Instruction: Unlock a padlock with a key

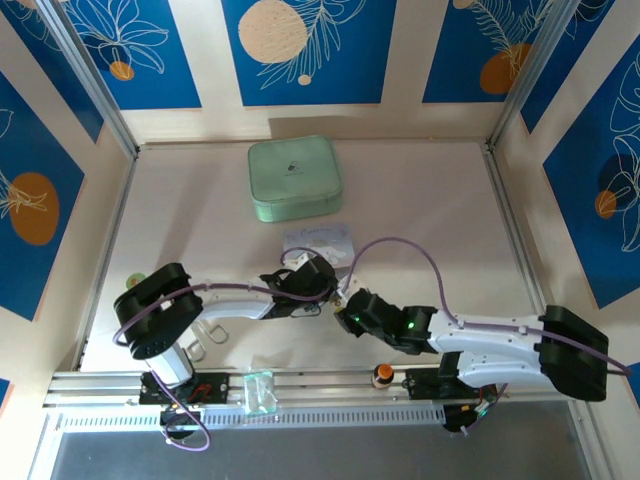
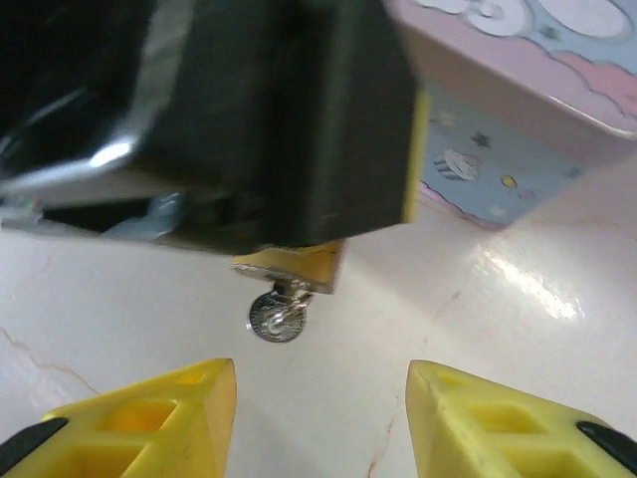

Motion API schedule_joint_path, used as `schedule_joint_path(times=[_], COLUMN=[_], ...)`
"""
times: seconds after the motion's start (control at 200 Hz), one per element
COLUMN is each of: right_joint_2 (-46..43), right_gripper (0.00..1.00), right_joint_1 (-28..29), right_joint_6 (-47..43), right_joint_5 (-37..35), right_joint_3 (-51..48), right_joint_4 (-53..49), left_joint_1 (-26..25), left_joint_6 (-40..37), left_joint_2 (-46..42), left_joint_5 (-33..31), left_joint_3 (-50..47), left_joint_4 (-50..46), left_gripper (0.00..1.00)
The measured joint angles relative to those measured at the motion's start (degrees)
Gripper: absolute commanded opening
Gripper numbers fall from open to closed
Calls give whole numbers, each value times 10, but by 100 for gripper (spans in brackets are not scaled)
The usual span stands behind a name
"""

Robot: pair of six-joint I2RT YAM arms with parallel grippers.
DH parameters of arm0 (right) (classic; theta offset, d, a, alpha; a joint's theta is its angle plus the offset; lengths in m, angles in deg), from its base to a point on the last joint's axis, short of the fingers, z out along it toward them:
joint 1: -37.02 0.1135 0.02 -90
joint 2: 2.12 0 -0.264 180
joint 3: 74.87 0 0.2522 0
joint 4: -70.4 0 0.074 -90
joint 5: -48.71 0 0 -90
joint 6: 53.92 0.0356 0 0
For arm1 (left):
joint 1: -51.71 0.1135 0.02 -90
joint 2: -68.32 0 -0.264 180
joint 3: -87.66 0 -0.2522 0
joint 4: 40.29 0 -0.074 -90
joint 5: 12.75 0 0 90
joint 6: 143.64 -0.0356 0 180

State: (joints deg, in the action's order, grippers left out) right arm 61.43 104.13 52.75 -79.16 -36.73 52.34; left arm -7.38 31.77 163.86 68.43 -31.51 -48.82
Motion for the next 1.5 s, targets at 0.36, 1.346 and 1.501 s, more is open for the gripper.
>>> schedule_joint_path(times=[0.36,1.346,1.501], right_joint_2=[126,126,118], right_gripper=[28,0,0], right_joint_1=[66,-91,-131], right_joint_6=[-120,121,156], right_joint_5=[-134,141,230], right_joint_3=[0,-100,-123], right_joint_4=[149,318,355], left_joint_1=[11,19,18], left_joint_6=[-4,37,37], left_joint_2=[-40,-40,-40], left_joint_5=[30,66,72], left_joint_3=[-1,-47,-49], left_joint_4=[-40,37,43], left_gripper=[0,0,0])
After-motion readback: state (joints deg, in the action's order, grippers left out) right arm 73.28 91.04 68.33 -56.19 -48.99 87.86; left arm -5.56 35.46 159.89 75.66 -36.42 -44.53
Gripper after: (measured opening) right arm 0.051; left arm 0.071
